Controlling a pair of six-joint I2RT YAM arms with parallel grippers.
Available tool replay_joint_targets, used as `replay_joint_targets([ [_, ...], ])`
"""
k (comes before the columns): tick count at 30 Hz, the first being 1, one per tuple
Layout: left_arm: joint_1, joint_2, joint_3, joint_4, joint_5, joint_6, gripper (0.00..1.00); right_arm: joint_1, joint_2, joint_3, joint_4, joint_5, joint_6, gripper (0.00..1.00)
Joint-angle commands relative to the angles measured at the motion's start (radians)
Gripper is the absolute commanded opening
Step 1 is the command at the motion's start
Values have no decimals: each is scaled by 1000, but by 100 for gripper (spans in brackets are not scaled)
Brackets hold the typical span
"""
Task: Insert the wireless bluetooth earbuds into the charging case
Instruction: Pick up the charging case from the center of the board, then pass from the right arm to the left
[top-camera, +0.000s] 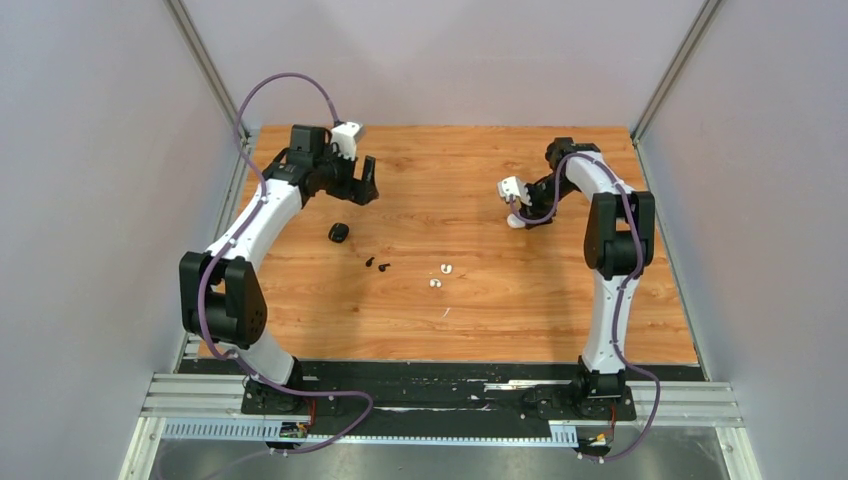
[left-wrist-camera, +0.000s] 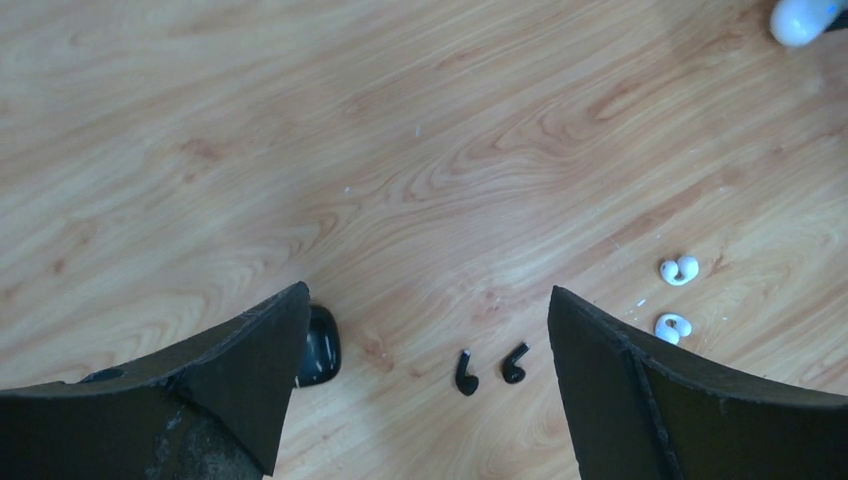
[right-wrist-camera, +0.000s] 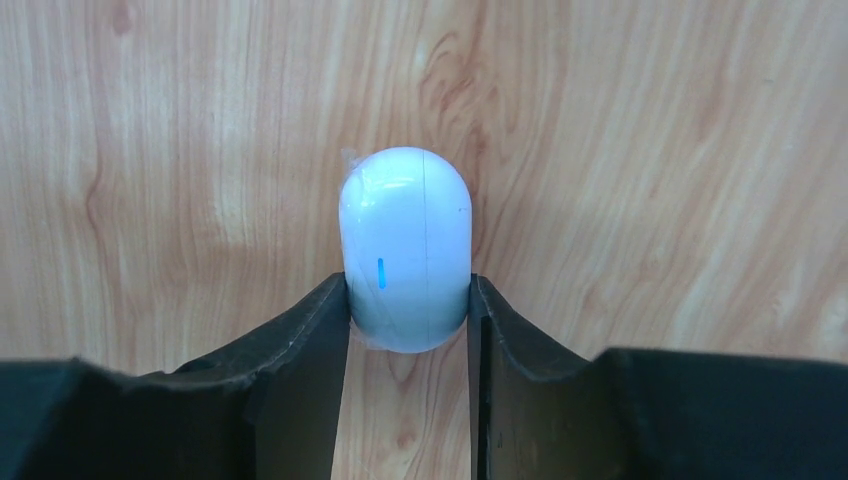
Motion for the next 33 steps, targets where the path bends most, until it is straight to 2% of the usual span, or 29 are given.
replay_joint_targets([
  [1, -58, -2, 92, 50, 56, 132, 94, 25, -196, -69, 205, -158, 283, 17],
  [4, -61, 13, 149, 84, 157, 96, 94, 81, -350, -185, 450, -170, 501, 4],
  [5, -60, 18, 164, 105, 179, 81, 94, 109, -406, -232, 597, -145, 582, 0],
  [8, -62, 50, 240, 167, 305, 3, 92, 207, -553, -370, 909, -23, 759, 0],
  [11, -68, 82, 342, 186, 418, -19, 87, 300, -606, -407, 1063, 97, 846, 0],
  [15, -73, 129, 433, 206, 589, -103, 83, 373, -605, -348, 1141, 202, 1000, 0],
  [17, -78, 139, 457, 194, 624, -105, 82, 390, -607, -334, 1175, 222, 1048, 0],
  [22, -92, 144, 466, 199, 624, -111, 82, 423, -625, -364, 1297, 202, 1068, 0],
  [33, -130, 168, 494, 220, 606, -110, 76, 442, -652, -401, 1318, 97, 1065, 0],
])
